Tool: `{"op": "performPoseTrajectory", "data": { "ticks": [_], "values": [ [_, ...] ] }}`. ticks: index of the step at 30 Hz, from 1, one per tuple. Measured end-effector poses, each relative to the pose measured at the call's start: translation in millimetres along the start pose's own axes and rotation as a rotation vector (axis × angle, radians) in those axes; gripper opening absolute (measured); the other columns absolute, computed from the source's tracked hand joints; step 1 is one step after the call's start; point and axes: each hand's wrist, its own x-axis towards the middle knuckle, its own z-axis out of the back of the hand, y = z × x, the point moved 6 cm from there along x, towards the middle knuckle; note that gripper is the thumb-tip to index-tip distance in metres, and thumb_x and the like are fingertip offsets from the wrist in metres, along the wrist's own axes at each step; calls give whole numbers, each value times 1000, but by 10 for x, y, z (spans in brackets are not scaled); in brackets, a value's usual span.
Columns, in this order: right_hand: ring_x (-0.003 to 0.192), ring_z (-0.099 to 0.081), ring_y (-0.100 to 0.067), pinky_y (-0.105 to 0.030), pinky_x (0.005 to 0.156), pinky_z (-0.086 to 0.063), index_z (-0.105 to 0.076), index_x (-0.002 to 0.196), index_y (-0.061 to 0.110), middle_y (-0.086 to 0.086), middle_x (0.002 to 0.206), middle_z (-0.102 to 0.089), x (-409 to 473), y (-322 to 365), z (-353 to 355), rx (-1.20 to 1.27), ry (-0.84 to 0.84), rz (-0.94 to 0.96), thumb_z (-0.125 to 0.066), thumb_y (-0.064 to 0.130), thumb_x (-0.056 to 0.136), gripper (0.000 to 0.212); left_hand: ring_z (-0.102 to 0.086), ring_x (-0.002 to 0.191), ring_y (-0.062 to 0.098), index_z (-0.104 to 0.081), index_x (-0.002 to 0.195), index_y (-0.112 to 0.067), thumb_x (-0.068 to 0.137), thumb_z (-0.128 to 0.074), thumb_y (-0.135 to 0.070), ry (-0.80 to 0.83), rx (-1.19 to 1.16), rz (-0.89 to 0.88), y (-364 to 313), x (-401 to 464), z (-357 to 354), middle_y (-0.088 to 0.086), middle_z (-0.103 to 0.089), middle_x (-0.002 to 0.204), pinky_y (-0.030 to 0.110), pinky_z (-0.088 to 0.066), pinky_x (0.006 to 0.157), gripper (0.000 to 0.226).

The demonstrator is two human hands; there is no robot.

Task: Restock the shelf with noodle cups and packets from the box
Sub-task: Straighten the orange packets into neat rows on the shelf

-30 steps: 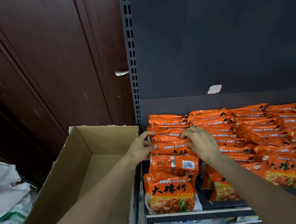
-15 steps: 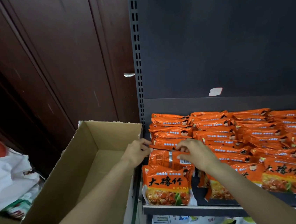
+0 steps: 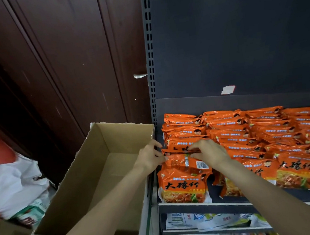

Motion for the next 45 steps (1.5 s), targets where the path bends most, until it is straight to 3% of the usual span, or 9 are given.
{"op": "performPoseTrajectory", "data": {
  "ticks": [6, 13, 21, 26, 31, 34, 39, 43, 45],
  "values": [
    [75, -64, -19, -26, 57, -42, -65, 84, 23, 1, 81, -68, -62, -178, 61, -77, -139, -153, -53, 25, 96, 17, -56, 95, 14, -51, 122, -18, 85, -63, -1, 108, 97, -88, 0, -43, -50, 2, -61, 106, 24, -49, 75, 43],
    [81, -65, -26, -29, 58, -45, -61, 104, 17, -6, 89, -68, -223, -340, 134, -101, -210, -227, -48, 27, 97, 18, -59, 86, 9, -57, 104, -14, 91, -60, -15, 71, 44, -146, -8, -75, -24, -3, -64, 94, 15, -46, 67, 14],
    [63, -58, -21, -32, 54, -48, -48, 99, 13, -5, 75, -61, -264, -347, 71, 99, -180, -181, -49, 13, 96, 3, -66, 77, 12, -58, 109, -13, 86, -65, -9, 118, 88, -185, -36, -83, -24, 3, -68, 78, 28, -53, 82, 24],
    [93, -61, -26, -38, 68, -53, -40, 130, 18, -9, 109, -60, -178, -239, 122, 5, -170, -173, -49, 20, 96, 35, -65, 75, 10, -60, 93, -20, 88, -63, -9, 105, 149, -194, -55, -65, -47, -5, -63, 70, 29, -52, 83, 13],
    [135, -33, -20, -35, 104, -41, -25, 146, 32, 0, 148, -32, 2, 97, 153, -3, -108, 99, -51, 15, 95, 60, -66, 81, 18, -57, 88, -17, 89, -59, -6, 78, 109, -173, -41, -28, -25, 4, -65, 82, 34, -55, 80, 11],
    [126, -44, -21, -32, 92, -49, -42, 138, 28, -1, 138, -39, 114, 171, 130, -70, -86, 103, -55, 19, 94, 47, -66, 81, 19, -57, 86, -18, 90, -58, -6, 61, 102, -175, -32, -7, -16, 8, -66, 88, 34, -55, 78, 12],
    [89, -59, -19, -24, 75, -43, -66, 90, 9, -7, 99, -58, 70, -43, 232, 174, -295, 5, -63, 13, 88, 5, -68, 78, 21, -56, 82, -20, 90, -59, -6, 56, 78, -161, -2, 8, 1, 12, -67, 86, 35, -56, 77, 16],
    [90, -58, -19, -18, 74, -37, -67, 89, 5, -10, 102, -61, -27, -223, 160, 135, -212, -27, -54, 14, 93, 16, -66, 73, 17, -58, 86, -14, 90, -57, -4, 43, 62, -148, 1, -7, 14, 5, -65, 78, 27, -54, 70, 10],
    [103, -55, -20, -23, 85, -41, -70, 95, 7, -7, 111, -58, -69, -283, 169, -4, -173, -40, -48, 25, 97, 28, -65, 71, 14, -58, 87, -13, 90, -58, -5, 35, 60, -139, -9, -16, 25, 4, -65, 79, 16, -48, 60, 8]
  ]
}}
